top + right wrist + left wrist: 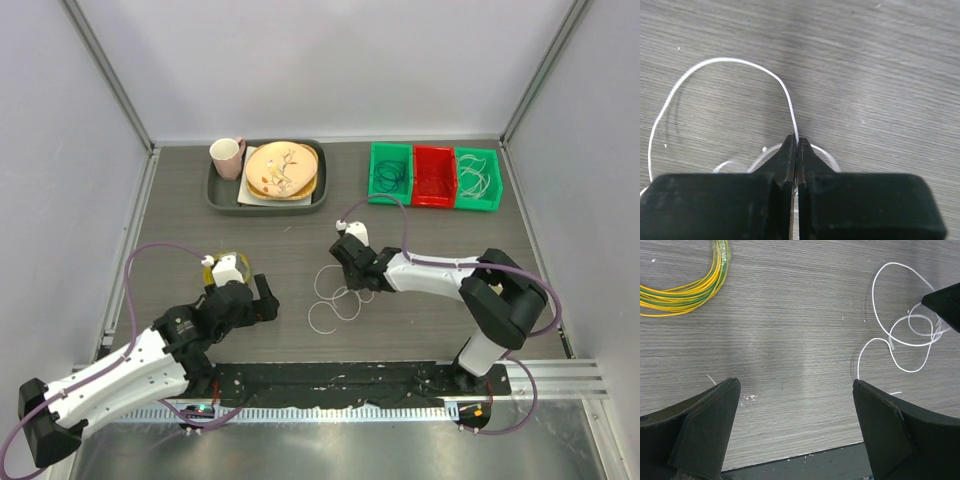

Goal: Untangle the cables

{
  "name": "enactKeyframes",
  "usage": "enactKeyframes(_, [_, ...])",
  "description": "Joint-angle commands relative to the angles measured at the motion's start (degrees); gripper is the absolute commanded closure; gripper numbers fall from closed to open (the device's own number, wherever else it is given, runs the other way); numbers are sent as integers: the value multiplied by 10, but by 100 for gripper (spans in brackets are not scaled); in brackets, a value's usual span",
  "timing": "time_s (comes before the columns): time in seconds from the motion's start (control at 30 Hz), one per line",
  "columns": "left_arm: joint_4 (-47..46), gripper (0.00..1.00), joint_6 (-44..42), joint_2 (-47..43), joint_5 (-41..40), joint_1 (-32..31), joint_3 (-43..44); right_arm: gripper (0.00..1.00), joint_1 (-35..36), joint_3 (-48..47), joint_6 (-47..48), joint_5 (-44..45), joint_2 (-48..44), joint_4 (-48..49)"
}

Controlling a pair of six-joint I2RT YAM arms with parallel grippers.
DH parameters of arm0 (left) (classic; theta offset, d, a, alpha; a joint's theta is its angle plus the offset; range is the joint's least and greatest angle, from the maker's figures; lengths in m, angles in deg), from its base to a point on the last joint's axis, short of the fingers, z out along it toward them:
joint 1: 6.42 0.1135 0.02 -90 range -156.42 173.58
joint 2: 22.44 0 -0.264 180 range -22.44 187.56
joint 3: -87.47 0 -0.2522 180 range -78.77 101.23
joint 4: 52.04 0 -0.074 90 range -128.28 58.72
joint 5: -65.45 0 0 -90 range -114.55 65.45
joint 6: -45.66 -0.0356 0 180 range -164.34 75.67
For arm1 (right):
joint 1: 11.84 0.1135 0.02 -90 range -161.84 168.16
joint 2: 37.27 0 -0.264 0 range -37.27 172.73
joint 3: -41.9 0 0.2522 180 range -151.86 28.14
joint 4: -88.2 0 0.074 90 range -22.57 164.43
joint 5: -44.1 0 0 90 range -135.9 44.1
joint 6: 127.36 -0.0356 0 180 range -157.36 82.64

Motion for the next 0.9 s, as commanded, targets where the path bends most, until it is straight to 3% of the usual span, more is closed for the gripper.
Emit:
enactKeyframes(0.0, [-15, 0, 7, -12, -14, 0, -3, 99, 0, -43, 17, 80, -68, 1])
enactKeyframes(0.2, [-30, 0, 12, -25, -18, 0, -3, 99, -50, -122, 66, 150, -163, 3])
enactKeyframes(0.43, [-50, 0, 9, -19, -37, 0, 8, 99, -215, -231, 127, 73, -204, 8])
enactKeyframes(0.63, [-68, 0, 1, 1, -44, 0, 17, 99, -326, -379, 166, 92, -171, -4])
enactKeyframes(0.67, [-72, 0, -2, 10, -54, 1, 22, 99, -365, -463, 172, 98, -141, -11])
enactKeyframes(0.87, [-77, 0, -8, 40, -68, 0, 37, 99, -466, -628, 166, 72, -29, -36])
